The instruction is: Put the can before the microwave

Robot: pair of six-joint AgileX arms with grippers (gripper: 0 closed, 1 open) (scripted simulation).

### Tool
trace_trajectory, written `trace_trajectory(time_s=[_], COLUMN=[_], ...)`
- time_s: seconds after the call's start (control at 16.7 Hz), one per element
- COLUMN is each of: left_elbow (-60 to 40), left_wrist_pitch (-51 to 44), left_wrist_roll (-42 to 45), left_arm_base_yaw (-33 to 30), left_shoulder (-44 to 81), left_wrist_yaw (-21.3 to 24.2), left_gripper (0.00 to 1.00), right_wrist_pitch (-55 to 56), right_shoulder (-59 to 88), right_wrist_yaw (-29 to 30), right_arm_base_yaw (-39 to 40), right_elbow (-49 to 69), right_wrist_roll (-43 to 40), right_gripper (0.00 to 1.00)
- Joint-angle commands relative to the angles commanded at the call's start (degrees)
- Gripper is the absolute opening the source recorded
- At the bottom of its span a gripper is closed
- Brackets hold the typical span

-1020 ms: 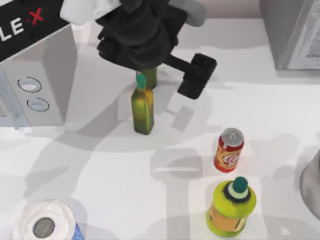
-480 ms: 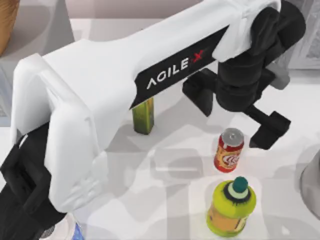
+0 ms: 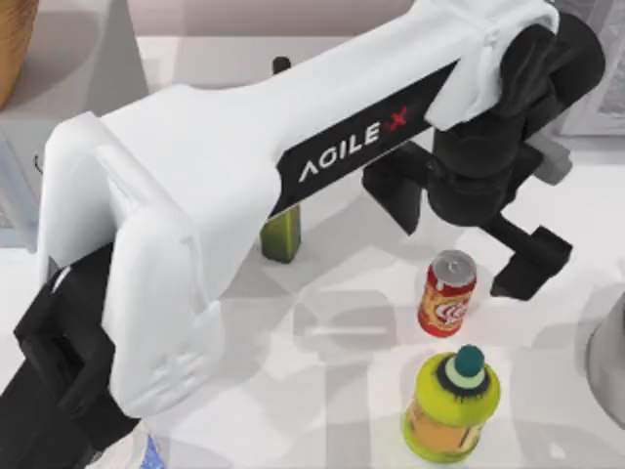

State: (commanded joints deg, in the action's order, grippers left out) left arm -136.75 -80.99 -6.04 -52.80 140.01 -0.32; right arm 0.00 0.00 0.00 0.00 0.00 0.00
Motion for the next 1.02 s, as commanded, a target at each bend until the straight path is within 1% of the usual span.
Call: trace_trajectory(time_s=[0.12,0.42,0.72,1.02], left_elbow=[2.17,11.01,12.15,12.15], left_wrist_pitch=[2.19,11.63,12.78,12.78], left_wrist_roll=[0.13,0.12,0.11,0.11], left_arm_base_yaw=[-0.09,-0.08,-0.08,-0.08], left_shoulder=[0.07,0.54,0.61,0.61], left_wrist_yaw=[-0.04,-0.03,-0.02,-0.02], left_gripper=[1.00,1.00,1.00,0.62], right_wrist_pitch=[0.00,0.00,0.00,0.00], right_shoulder=[0.00,0.00,0.00,0.00], right_wrist_yaw=[0.00,0.00,0.00,0.00], right_arm_base_yaw=[0.00,0.00,0.00,0.00], right_elbow=[0.00,0.00,0.00,0.00], right_wrist_roll=[0.00,0.00,0.00,0.00], right_gripper=[1.00,1.00,1.00,1.00])
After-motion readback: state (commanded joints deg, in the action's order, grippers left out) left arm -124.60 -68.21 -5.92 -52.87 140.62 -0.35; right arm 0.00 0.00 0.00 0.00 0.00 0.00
